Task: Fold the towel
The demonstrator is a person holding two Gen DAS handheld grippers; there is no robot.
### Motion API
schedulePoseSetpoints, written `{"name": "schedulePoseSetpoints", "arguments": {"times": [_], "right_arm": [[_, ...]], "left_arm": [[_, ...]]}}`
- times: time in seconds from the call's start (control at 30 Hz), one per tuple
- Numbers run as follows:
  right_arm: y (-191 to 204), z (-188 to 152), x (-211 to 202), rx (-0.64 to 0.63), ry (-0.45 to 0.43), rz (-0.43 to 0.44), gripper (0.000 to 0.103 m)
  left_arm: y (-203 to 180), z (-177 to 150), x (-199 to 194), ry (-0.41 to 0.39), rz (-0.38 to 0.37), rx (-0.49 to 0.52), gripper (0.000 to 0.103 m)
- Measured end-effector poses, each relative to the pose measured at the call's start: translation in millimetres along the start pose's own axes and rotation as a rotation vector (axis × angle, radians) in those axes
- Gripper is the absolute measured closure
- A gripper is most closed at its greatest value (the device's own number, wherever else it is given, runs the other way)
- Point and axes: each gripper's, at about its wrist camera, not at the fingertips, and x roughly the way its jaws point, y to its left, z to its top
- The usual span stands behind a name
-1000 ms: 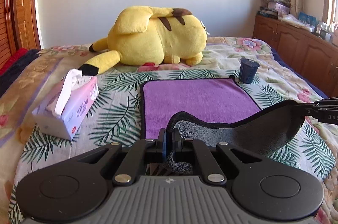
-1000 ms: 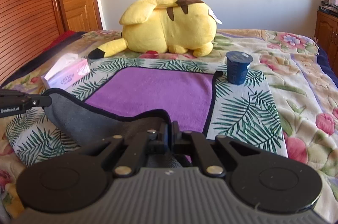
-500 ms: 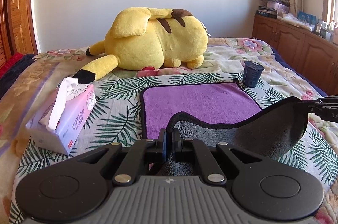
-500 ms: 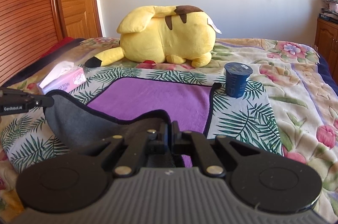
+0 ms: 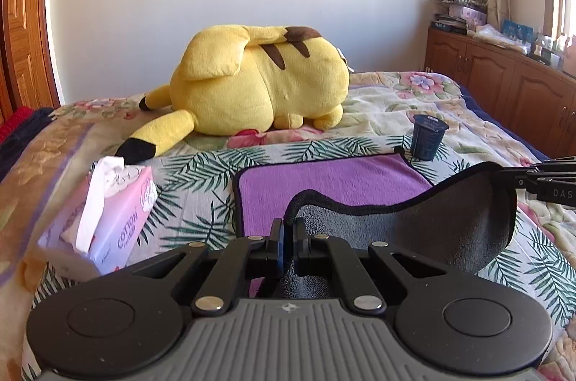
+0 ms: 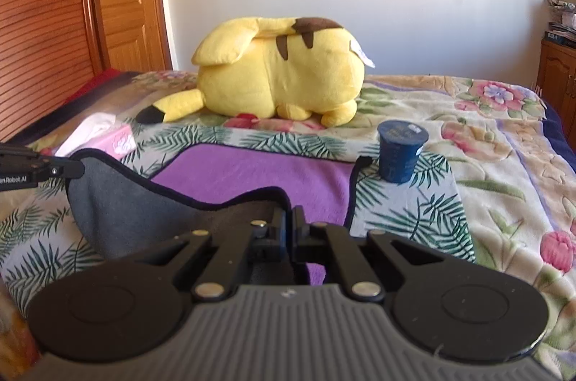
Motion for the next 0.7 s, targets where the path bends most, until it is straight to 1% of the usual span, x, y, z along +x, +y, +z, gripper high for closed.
{"name": "schedulePoseSetpoints", "arguments": {"times": [0.07, 0.13, 0.37, 0.7], "right_arm": [[-1.5, 3.0, -0.5, -0.005, -0.012, -0.004, 0.1], [-1.5, 6.9, 2.3, -0.031, -0.005, -0.016, 0.1], [-2.7, 17.3, 8.0, -0.064, -0.03, -0.002, 0.1], [-7.8, 24.6, 22.0, -0.067, -0.01, 0.005, 0.1]], "left_arm": [[0.3, 2.8, 0.8, -0.005, 0.003, 0.003, 0.103], [0.5, 4.7, 1.3, -0.009, 0.004, 0.006, 0.103], [2.9, 11.7, 8.8, -0.024, 0.015, 0.018, 0.103], [4.6, 24.8, 19.7, -0.044, 0.03, 0.039, 0.103]]}}
